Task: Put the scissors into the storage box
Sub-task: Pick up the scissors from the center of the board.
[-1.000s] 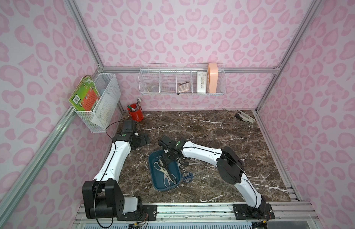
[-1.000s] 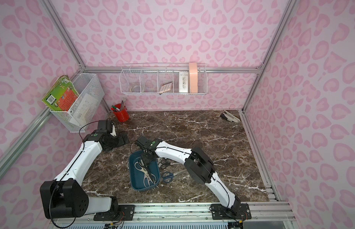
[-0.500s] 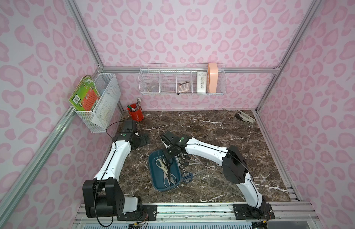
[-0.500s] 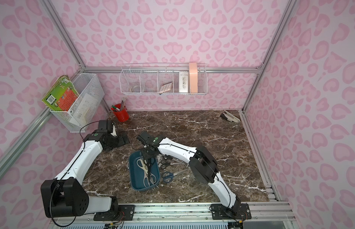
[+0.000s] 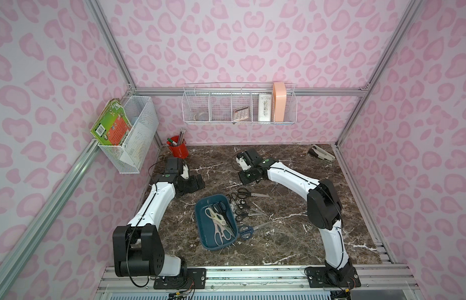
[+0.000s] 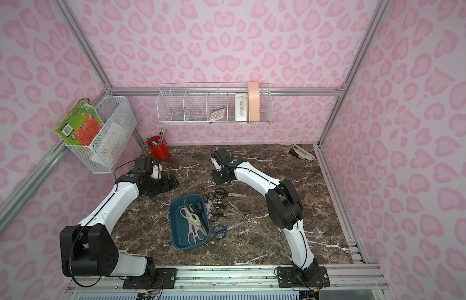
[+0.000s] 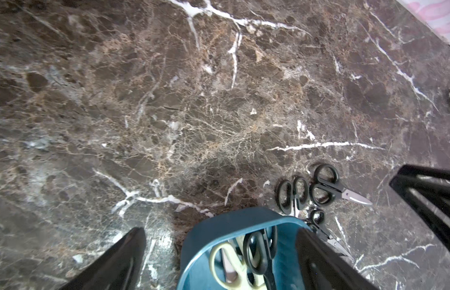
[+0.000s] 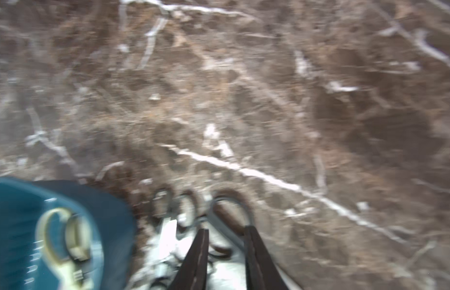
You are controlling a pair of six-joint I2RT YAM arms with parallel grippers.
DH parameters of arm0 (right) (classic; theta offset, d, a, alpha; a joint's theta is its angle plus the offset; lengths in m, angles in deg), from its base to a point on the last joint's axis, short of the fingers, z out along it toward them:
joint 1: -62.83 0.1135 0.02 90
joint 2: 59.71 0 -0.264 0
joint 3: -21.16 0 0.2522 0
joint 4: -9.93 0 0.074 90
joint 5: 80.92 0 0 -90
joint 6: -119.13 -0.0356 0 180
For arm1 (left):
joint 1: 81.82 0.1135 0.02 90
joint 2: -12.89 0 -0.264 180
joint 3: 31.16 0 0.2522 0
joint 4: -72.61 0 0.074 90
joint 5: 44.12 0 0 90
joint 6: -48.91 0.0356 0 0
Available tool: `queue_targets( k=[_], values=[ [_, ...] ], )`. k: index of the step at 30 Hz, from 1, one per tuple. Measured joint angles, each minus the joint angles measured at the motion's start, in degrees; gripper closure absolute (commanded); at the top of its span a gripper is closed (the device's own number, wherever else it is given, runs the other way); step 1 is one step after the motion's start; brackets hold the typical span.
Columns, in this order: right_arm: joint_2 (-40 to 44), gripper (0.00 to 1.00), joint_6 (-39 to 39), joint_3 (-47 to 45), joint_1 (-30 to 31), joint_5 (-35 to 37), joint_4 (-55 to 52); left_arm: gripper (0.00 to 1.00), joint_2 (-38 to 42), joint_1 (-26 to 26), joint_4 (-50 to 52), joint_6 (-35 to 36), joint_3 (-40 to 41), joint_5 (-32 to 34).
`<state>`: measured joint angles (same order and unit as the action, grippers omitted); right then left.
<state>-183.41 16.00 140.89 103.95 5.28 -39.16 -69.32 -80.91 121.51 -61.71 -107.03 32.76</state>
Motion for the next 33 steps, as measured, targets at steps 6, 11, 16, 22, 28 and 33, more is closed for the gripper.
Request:
queue_targets(
  k=[6, 11, 16, 22, 28, 33],
  values=[
    [-6.67, 0.72, 9.66, 7.04, -2.54, -0.24, -4.02, 0.02, -0.72, -0.59, -1.16, 0.0, 0.09, -1.11],
    [-11.34, 0.69, 15.63, 11.19, -2.95, 0.39, -8.0, 0.02, -1.4, -0.87, -1.4, 0.0, 0.09, -1.33],
    [-11.8, 0.66, 18.64, 11.74, -2.78, -0.98, -9.75, 0.02, -2.16, -0.9, -1.6, 0.0, -0.07, -1.55],
    [-12.2, 0.66, 20.48, 11.41, -1.25, -2.64, -9.75, 0.02, -2.82, -0.9, -1.6, 0.0, -0.26, -1.88],
    [-12.68, 0.68, 21.38, 11.04, 0.02, -3.1, -9.75, 0.02, -2.82, -0.9, -1.57, 0.0, -0.37, -1.9],
    [-9.27, 0.71, 22.18, 6.12, 0.79, -3.06, -9.09, 0.02, -2.93, -0.92, -1.55, 0.0, -0.68, -1.75]
  ],
)
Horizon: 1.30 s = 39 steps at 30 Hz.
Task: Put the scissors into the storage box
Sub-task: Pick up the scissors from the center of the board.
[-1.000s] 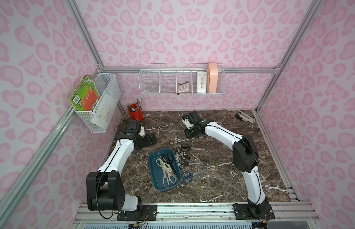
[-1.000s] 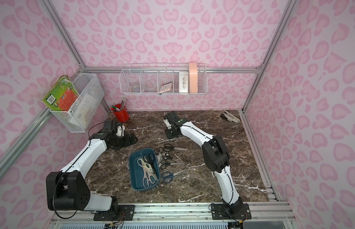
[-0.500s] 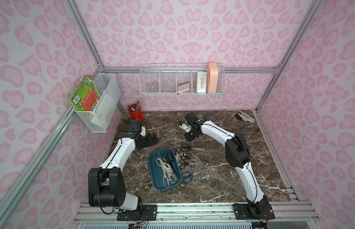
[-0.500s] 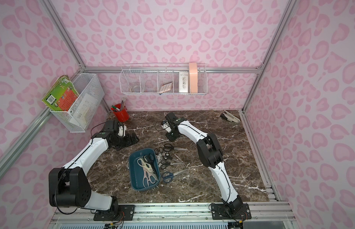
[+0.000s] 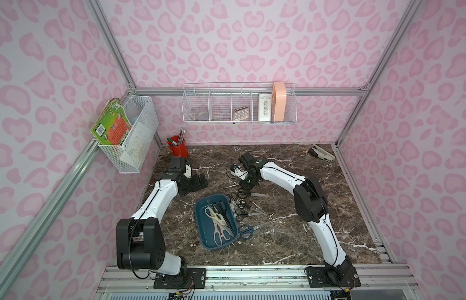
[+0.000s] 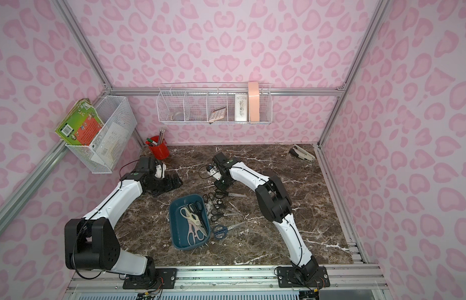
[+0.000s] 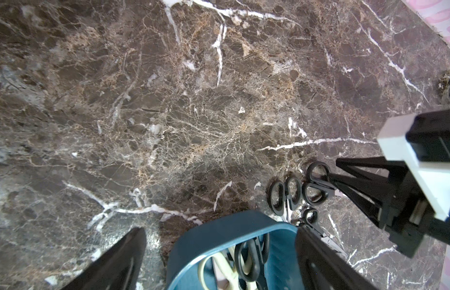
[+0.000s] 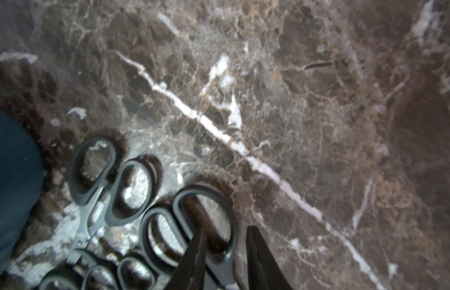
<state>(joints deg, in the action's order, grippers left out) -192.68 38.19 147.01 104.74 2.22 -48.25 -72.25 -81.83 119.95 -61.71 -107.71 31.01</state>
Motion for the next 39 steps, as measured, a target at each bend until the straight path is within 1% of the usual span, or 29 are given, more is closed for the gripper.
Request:
queue_targets(
  k=[4, 8, 28, 33, 39],
  values=[
    [2.73, 0.7, 0.7, -2.97, 0.9, -0.98, 0.52, 0.02, -0.2, 0.02, 0.0, 0.0, -0.2, 0.02],
    [3.39, 0.7, 1.99, -4.48, 0.81, -1.29, 0.92, 0.02, -0.22, 0.02, 0.02, 0.0, -0.2, 0.02],
    [-1.25, 0.7, 4.79, -2.43, 0.83, -1.14, 0.76, 0.02, -0.07, 0.04, 0.39, 0.07, -0.2, 0.85],
    [-2.54, 0.71, 5.01, -0.63, 1.11, -0.31, 0.24, 0.02, -0.07, 0.04, 0.42, 0.17, -0.2, 1.14],
    [-4.28, 0.79, 5.07, 1.86, 1.53, 2.64, -1.16, 0.02, -0.07, 0.04, 0.44, 0.17, -0.2, 1.57]
  ],
)
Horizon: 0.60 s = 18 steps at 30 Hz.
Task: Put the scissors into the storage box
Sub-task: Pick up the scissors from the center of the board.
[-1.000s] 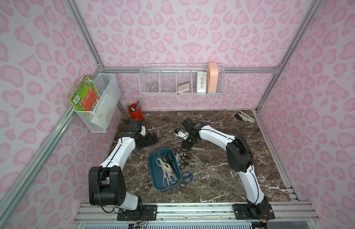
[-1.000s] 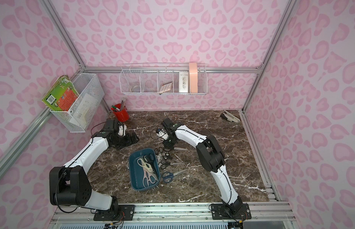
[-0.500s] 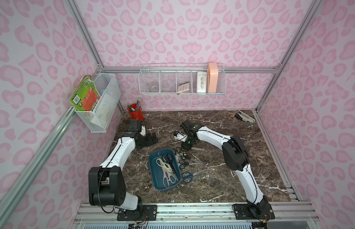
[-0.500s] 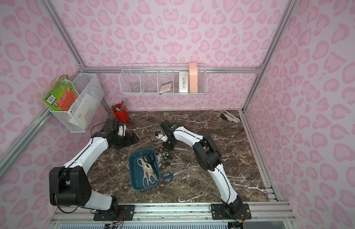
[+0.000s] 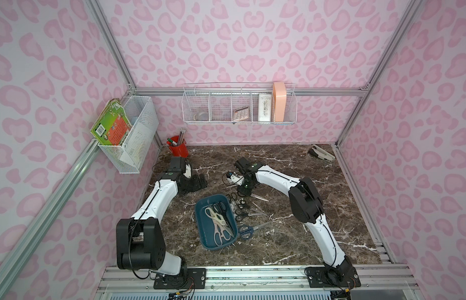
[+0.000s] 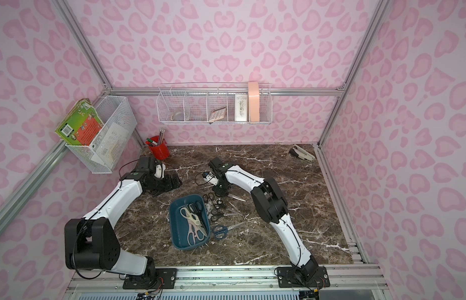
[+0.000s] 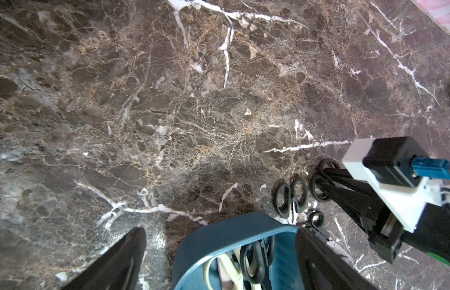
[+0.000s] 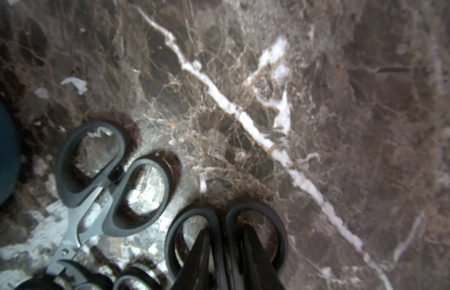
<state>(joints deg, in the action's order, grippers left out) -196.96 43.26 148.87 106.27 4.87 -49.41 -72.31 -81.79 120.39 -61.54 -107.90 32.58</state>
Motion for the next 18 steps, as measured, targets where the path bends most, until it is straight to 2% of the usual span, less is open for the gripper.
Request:
queue_targets(
  k=[2, 7, 11, 18],
  values=[
    [-0.24, 0.85, 0.04, 0.13, 0.0, 0.26, -0.46, 0.02, 0.0, 0.0, 0.0, 0.0, 0.0, 0.11],
    [-0.37, 0.9, -0.42, 0.13, 0.04, 0.39, -0.55, 0.02, 0.0, 0.0, 0.02, 0.0, 0.0, 0.24],
    [-0.42, 0.99, -0.98, -0.72, 0.04, 0.42, -0.09, 0.02, 0.02, 0.0, 0.02, 0.0, 0.0, 0.33],
    [2.25, 1.0, -2.38, -4.5, -0.26, -0.09, 3.72, 0.02, 0.09, 0.0, 0.04, -0.02, -0.04, 0.5]
  ],
)
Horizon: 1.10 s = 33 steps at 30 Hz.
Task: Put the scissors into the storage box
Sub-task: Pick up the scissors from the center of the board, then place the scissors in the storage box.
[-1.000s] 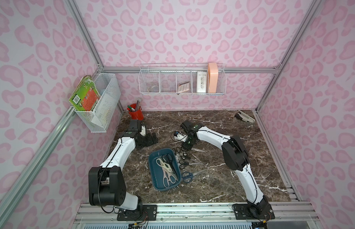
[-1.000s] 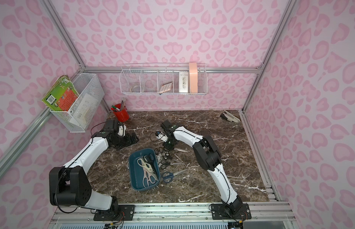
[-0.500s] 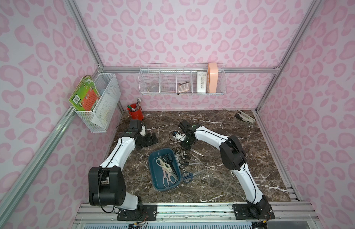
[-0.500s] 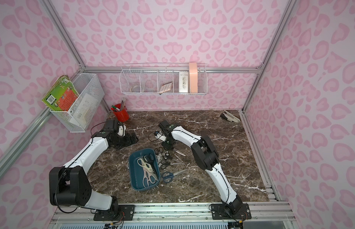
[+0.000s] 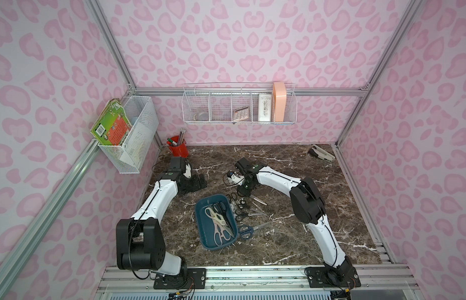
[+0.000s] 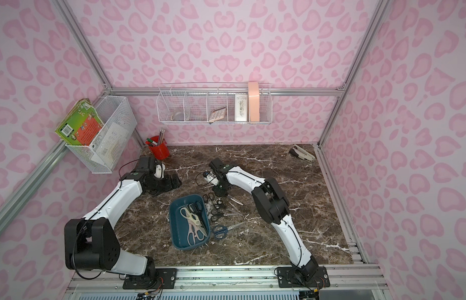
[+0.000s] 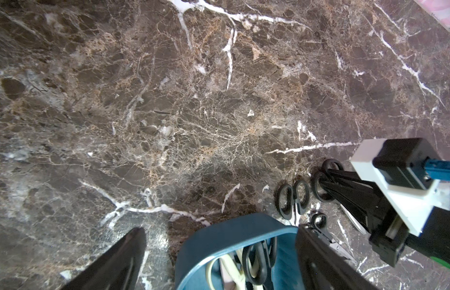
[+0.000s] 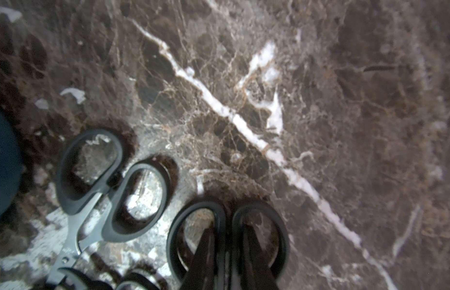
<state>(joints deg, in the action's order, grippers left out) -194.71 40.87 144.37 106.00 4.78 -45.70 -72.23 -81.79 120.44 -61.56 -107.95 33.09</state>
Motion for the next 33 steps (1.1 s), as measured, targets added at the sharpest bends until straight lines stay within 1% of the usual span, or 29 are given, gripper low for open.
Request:
queue_targets(
  k=[2, 6, 8, 13, 17, 19, 25, 29, 33],
  values=[
    [0.37, 1.0, -0.66, 0.2, -0.57, -0.11, 0.0, 0.02, 0.0, 0.0, 0.02, 0.0, -0.07, 0.0],
    [1.42, 1.0, -2.86, 2.43, -3.17, -0.44, -3.74, 0.02, 0.0, 0.0, 0.04, 0.0, -0.11, 0.04],
    [3.78, 1.0, -3.87, 3.04, -4.37, -1.68, -4.02, 0.02, 0.0, 0.0, 0.04, 0.0, -0.11, 0.07],
    [10.16, 1.0, -7.5, 2.38, -4.98, -6.95, -2.58, 0.02, -0.11, 0.0, 0.09, -0.04, -0.15, 0.24],
    [13.46, 1.0, -13.49, -0.37, -4.22, -10.25, -2.16, 0.02, -0.39, -0.02, 0.39, -0.28, -0.33, 0.48],
    [16.35, 1.0, -17.14, -3.45, -2.36, -10.4, -0.63, 0.02, -0.39, 0.0, 0.7, -0.39, -0.52, 1.25],
    [23.37, 1.0, -28.89, -11.39, 7.91, -10.05, 8.11, 0.02, -0.28, 1.86, 0.98, -0.66, -0.52, 2.25],
    [23.23, 1.0, -35.3, -12.72, 12.57, -8.11, 13.55, 0.02, 0.66, 3.37, 1.18, -0.83, -0.55, 3.34],
    [19.82, 1.0, -39.3, -10.93, 17.14, -6.38, 17.86, 0.02, 2.14, 3.58, 1.31, -0.81, -0.55, 4.72]
  ],
)
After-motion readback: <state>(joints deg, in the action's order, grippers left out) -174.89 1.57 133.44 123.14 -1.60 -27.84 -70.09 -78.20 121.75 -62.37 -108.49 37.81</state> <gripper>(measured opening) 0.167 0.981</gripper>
